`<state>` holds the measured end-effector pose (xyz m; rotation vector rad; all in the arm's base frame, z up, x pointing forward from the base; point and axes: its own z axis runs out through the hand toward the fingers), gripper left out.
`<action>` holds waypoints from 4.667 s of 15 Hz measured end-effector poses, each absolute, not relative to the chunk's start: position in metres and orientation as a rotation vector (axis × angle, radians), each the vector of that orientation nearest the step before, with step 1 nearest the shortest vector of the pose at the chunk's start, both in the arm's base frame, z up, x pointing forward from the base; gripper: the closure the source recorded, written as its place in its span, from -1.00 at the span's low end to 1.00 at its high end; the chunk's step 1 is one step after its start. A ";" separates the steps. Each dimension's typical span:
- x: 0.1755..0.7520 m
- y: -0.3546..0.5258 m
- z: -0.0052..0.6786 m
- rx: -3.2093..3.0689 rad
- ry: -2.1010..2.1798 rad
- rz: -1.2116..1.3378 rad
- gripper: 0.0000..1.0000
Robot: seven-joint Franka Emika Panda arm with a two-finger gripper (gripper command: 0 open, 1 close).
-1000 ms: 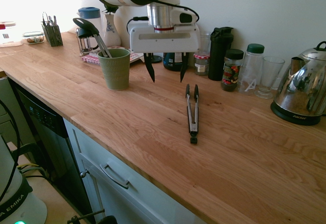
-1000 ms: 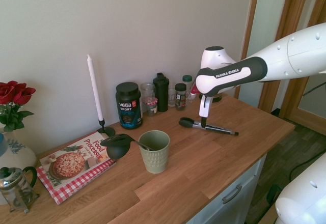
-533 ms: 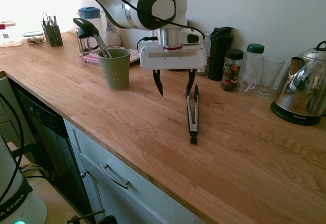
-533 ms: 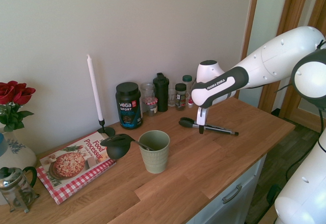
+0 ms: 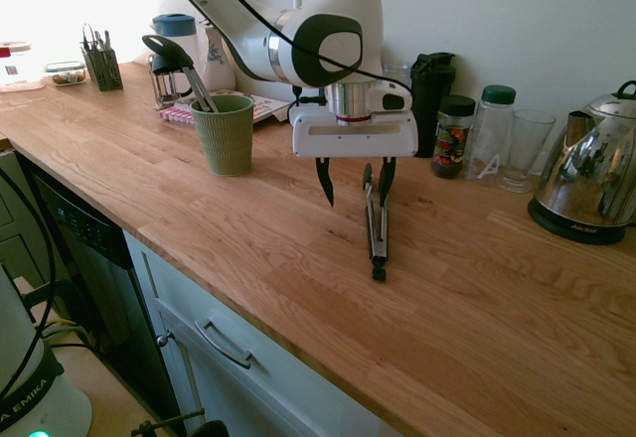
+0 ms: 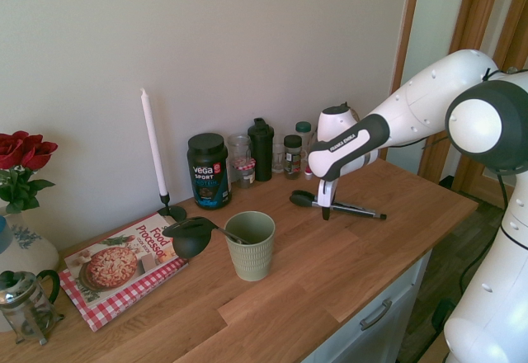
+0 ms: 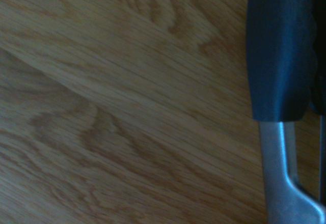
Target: Put the tongs back in the holder
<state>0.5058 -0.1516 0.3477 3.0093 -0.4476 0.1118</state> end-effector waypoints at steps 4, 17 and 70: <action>0.509 -0.155 0.348 3.007 -0.456 0.103 1.00; 0.516 -0.149 0.339 3.006 -0.463 0.076 1.00; 0.471 0.171 0.524 2.853 -1.145 1.657 1.00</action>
